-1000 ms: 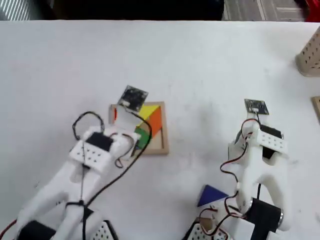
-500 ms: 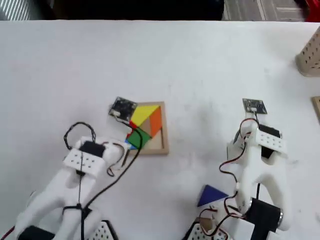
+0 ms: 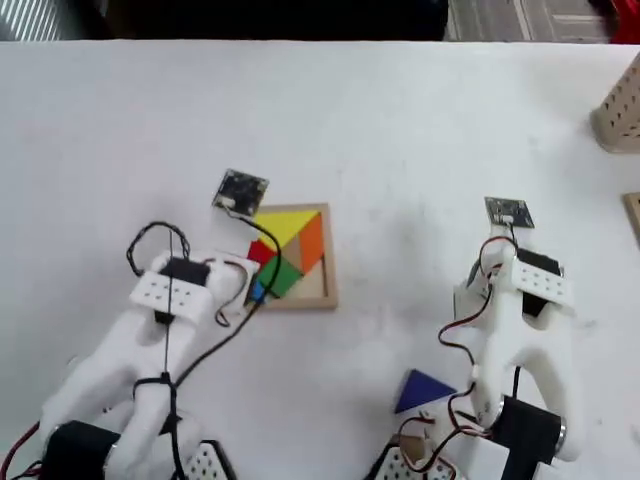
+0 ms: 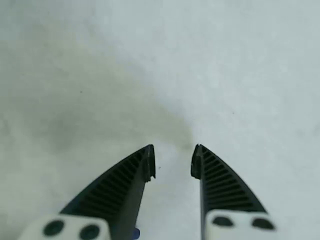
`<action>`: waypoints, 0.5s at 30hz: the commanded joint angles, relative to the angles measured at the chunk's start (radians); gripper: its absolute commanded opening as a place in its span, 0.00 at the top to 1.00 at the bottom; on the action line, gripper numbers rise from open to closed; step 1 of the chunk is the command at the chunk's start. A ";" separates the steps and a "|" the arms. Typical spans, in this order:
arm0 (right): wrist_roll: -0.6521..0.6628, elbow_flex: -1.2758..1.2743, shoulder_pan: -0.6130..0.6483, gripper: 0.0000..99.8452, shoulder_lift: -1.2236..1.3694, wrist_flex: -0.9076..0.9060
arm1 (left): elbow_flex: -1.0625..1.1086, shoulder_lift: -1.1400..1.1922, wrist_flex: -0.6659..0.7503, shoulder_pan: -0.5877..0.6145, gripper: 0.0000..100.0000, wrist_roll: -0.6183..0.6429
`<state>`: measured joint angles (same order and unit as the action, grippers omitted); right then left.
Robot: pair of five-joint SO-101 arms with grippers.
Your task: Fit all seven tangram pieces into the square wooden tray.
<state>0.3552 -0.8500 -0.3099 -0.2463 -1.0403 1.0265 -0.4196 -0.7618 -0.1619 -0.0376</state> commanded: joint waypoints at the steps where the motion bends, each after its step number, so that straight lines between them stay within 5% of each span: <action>1: 0.014 0.005 0.007 0.87 -0.001 0.010 | -0.055 0.001 0.025 0.012 0.98 0.002; 15: 0.014 0.005 0.005 0.87 -0.001 0.010 | -0.140 0.142 0.083 0.004 0.98 0.048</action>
<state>0.3552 -0.8500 -0.3099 -0.2463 -1.0403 0.9390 -0.3705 -0.6989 -0.1404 0.0008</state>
